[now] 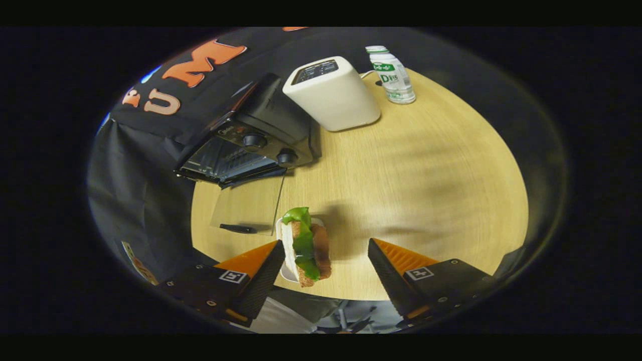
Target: Open the toaster oven, put the food inside, and close the toaster oven door.
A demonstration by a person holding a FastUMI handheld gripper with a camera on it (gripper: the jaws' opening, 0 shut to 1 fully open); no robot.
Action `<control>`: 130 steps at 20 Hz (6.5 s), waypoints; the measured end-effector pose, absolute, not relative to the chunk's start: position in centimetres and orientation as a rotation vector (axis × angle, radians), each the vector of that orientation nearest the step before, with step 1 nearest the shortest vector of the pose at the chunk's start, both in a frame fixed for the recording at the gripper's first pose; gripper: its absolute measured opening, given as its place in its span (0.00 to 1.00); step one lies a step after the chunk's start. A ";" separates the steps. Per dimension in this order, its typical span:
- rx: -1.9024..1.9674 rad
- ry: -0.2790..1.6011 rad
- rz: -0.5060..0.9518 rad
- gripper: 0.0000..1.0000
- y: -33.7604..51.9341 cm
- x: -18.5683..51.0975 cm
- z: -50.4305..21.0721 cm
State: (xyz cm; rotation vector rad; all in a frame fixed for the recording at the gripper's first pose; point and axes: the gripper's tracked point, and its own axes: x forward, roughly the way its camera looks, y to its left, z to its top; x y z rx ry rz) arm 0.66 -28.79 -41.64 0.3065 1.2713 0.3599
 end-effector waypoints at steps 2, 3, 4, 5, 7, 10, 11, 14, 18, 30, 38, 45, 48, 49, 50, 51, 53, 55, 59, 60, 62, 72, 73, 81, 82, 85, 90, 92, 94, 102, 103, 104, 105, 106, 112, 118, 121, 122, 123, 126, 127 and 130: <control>0.277 1.293 0.392 0.99 -28.5 0.7 -42.7; 0.276 1.302 0.421 0.99 -27.9 0.6 -43.0; 0.274 1.318 0.438 0.99 -27.4 0.3 -43.3; 0.268 1.326 0.445 0.97 -27.2 0.4 -43.6; 0.286 1.334 0.464 0.89 -26.3 0.5 -43.9; 0.320 1.366 0.481 0.74 -25.4 0.4 -44.1; 0.348 1.386 0.480 0.66 -25.1 0.3 -43.9; 0.401 1.385 0.465 0.49 -24.8 0.5 -43.8; 0.386 1.341 0.424 0.33 -24.4 0.6 -43.0; 0.351 1.189 0.281 0.27 -25.6 0.8 -35.5; 0.579 0.908 0.175 0.27 -21.8 2.3 -28.5; 0.781 0.802 0.187 0.27 -12.1 2.0 -30.3; 0.866 0.794 0.157 0.27 -8.7 2.4 -33.2; 0.895 0.787 0.147 0.27 -7.7 2.7 -33.9; 0.923 0.776 0.134 0.27 -6.9 3.0 -34.5; 0.944 0.769 0.120 0.27 -6.1 3.4 -35.2; 0.962 0.764 0.095 0.27 -4.8 4.1 -36.6; 0.994 0.747 0.077 0.27 -3.8 4.8 -37.2; 1.079 0.675 0.045 0.27 -2.2 6.7 -37.8; 1.097 0.657 0.032 0.27 -2.0 7.2 -38.1; 1.156 0.611 0.002 0.27 -2.0 8.4 -38.3; 1.241 0.423 -0.076 0.27 -1.7 14.0 -38.6; 1.236 0.421 -0.084 0.27 -1.4 14.6 -38.9; 1.255 0.345 -0.125 0.27 -1.4 17.5 -39.4; 1.249 0.326 -0.139 0.27 -1.7 17.9 -39.5; 1.278 0.311 -0.164 0.28 -2.2 18.8 -39.6; 1.299 0.341 -0.217 0.37 -1.9 18.9 -40.4; 1.283 0.357 -0.236 0.46 -1.6 18.1 -40.6; 1.283 0.350 -0.247 0.62 -1.7 17.6 -40.5; 1.294 0.370 -0.340 0.98 -1.7 14.8 -41.1; 1.300 0.383 -0.343 0.98 -1.3 14.6 -41.3; 1.293 0.394 -0.349 0.98 -0.9 14.3 -41.4; 1.279 0.403 -0.354 0.98 -0.8 13.8 -41.5; 1.258 0.401 -0.351 0.98 -0.7 13.6 -41.5; 1.164 0.455 -0.375 0.98 -1.0 12.4 -41.0; 1.040 0.537 -0.306 0.98 0.3 7.7 -40.2; 0.944 0.577 -0.249 0.98 0.4 5.1 -39.4; 0.894 0.586 -0.236 0.98 0.1 4.3 -39.2; 0.837 0.594 -0.226 0.98 -0.3 3.5 -39.0; 0.672 0.618 -0.179 0.99 -1.5 1.2 -38.6; 0.618 0.624 -0.163 0.98 -2.0 0.6 -38.5; 0.407 0.653 -0.122 0.98 -3.4 -1.3 -39.2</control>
